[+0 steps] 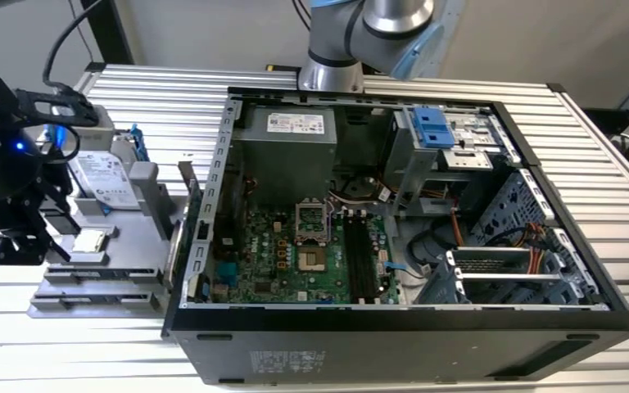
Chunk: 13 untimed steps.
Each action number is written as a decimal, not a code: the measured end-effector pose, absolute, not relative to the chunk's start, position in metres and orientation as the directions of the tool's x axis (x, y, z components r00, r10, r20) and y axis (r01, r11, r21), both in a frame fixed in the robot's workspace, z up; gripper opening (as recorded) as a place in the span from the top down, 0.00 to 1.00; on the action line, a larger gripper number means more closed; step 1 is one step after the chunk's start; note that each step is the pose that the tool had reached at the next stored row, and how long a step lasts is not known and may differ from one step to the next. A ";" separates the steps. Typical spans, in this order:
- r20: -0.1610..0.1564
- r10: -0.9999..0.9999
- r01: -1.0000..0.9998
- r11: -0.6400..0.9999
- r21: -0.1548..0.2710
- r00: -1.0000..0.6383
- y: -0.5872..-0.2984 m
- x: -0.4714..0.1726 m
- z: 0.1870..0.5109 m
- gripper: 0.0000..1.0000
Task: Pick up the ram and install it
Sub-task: 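Pick up the ram and move it above insertion slot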
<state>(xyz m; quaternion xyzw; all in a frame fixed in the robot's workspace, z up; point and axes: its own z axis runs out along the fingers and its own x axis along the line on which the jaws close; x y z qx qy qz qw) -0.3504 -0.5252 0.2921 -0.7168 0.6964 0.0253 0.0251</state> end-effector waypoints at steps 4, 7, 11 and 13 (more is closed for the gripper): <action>-0.071 -0.997 -1.000 -0.030 -0.001 0.030 -0.528 -0.350 0.285 0.00; -0.071 -0.997 -0.999 -0.039 -0.002 0.039 -0.529 -0.350 0.280 0.00; -0.071 -0.997 -0.999 -0.039 -0.002 0.039 -0.530 -0.350 0.273 0.00; -0.071 -0.997 -0.999 -0.039 -0.002 0.039 -0.530 -0.350 0.269 0.00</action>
